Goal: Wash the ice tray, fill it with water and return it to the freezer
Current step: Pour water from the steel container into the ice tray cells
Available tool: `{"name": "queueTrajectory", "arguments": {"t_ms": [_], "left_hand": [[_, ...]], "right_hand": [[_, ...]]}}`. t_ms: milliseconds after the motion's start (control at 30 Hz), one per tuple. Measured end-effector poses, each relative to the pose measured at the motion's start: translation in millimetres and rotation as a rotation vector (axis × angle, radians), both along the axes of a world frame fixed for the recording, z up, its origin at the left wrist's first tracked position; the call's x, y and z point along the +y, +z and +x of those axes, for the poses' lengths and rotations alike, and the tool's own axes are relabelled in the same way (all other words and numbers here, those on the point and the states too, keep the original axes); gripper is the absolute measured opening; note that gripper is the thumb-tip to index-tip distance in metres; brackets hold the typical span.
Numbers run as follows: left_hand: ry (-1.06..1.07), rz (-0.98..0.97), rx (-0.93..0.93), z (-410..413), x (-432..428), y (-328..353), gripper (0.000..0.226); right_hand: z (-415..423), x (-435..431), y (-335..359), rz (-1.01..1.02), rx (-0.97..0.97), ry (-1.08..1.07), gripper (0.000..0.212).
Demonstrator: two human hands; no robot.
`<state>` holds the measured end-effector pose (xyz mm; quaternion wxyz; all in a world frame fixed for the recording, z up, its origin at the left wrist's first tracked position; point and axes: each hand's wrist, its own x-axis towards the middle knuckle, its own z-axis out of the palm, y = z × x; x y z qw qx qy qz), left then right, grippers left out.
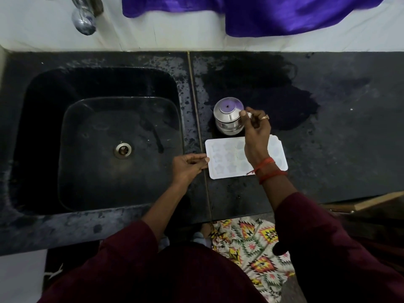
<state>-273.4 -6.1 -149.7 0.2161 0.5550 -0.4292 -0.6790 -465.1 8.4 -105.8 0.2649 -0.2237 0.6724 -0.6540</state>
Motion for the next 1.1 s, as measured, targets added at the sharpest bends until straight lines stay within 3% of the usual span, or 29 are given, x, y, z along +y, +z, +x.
{"name": "queueTrajectory", "arguments": {"t_ms": [367, 533, 700, 933, 1100], "left_hand": [[-0.004, 0.001, -0.023, -1.2, -0.7, -2.4, 0.02], [-0.007, -0.026, -0.029, -1.4, 0.3, -3.6, 0.019], [0.006, -0.002, -0.025, -1.7, 0.1, -1.7, 0.018], [0.107, 0.038, -0.033, -9.1, -1.1, 3.2, 0.011], [0.153, -0.024, -0.093, -27.2, 6.0, 4.5, 0.025]], "right_hand": [[-14.3, -1.1, -17.2, 0.057, -0.02, 0.008, 0.007], [-21.6, 13.1, -22.6, 0.139, 0.04, 0.04, 0.021], [-37.3, 31.8, -13.7, 0.227, 0.157, 0.086, 0.027], [-75.4, 81.5, -13.6, 0.479, 0.521, -0.072, 0.025], [-89.4, 108.3, -24.1, 0.667, 0.486, -0.091, 0.026]]}}
